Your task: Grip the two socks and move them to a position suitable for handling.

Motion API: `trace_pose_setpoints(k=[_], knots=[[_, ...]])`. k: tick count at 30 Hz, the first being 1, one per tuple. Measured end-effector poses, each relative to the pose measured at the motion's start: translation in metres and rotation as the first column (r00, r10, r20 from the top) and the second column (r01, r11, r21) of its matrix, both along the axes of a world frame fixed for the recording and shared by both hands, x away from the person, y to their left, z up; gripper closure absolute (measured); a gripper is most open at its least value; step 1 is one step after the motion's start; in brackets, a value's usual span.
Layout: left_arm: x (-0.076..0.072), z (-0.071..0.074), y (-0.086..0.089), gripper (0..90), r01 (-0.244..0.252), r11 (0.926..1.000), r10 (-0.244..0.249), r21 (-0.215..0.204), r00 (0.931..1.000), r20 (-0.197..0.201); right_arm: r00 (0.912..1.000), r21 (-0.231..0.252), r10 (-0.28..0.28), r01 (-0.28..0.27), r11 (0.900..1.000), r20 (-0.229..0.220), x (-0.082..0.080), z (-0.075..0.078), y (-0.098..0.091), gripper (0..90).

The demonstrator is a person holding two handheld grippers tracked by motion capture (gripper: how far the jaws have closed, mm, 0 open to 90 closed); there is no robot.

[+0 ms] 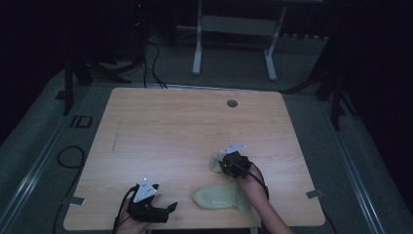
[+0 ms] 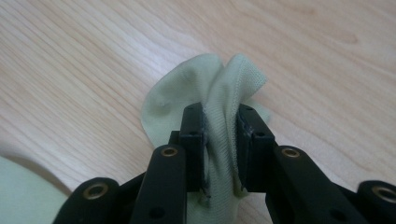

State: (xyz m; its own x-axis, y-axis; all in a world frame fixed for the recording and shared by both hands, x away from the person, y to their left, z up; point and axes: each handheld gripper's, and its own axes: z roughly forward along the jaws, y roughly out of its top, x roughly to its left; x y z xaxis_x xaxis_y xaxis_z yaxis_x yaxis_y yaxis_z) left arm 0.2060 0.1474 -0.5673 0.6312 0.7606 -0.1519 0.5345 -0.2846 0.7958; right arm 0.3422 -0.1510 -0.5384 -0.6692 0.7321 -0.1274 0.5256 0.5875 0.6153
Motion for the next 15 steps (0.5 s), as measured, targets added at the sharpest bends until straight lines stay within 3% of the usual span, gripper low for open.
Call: trace_pose_setpoints(k=[5, 11, 13, 15], knots=[[0.003, 0.0, -0.004, 6.3, 0.012, 0.9999, -0.012, 0.002, 0.9999, -0.006, 0.9997, -0.017, -0.003, 0.002, 0.9999, -0.023, 0.002, -0.011, -0.001, 72.3], [0.008, 0.003, -0.012, 6.3, 0.042, 0.999, -0.042, 0.014, 0.9991, -0.011, 0.9996, -0.018, -0.008, 0.007, 0.9998, -0.028, 0.004, -0.011, -0.004, 66.7], [0.013, 0.007, -0.016, 6.3, 0.053, 0.9983, -0.053, 0.023, 0.9986, -0.004, 0.9987, -0.003, -0.007, 0.007, 1.0, -0.051, 0.004, -0.01, -0.005, 54.8], [0.02, 0.012, -0.022, 6.3, 0.067, 0.9974, -0.067, 0.027, 0.9977, -0.002, 0.9979, -0.007, 0.009, -0.01, 0.9999, -0.064, 0.004, -0.008, -0.005, 50.2]])
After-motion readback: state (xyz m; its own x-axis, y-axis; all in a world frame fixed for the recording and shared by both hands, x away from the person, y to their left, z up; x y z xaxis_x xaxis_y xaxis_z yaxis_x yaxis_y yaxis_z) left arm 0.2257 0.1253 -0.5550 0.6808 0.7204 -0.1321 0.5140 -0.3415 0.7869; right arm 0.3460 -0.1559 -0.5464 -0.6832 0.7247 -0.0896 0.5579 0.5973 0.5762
